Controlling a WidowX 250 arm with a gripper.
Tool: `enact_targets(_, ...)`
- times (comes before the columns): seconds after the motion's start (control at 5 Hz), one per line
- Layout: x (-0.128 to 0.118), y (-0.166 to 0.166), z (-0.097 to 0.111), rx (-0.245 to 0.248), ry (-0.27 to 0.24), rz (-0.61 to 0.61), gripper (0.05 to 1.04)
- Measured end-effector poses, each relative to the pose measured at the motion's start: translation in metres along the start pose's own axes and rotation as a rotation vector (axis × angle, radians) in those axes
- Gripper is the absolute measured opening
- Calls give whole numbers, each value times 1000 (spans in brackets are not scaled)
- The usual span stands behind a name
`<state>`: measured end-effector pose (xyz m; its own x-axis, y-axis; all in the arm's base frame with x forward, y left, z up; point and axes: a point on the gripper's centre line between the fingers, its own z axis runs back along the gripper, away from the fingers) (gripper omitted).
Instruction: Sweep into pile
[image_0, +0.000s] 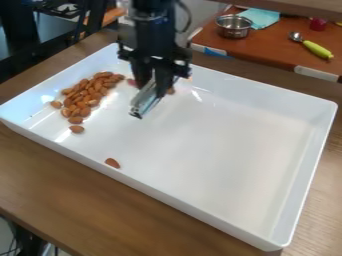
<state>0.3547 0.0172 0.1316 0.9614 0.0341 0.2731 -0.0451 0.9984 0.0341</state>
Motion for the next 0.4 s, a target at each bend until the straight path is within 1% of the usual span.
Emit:
enact_targets(0.2, 5, -26, -4, -25, 13, 15, 367)
enact_targets(0.4, 10, -30, -15, -23, 33, 41, 367)
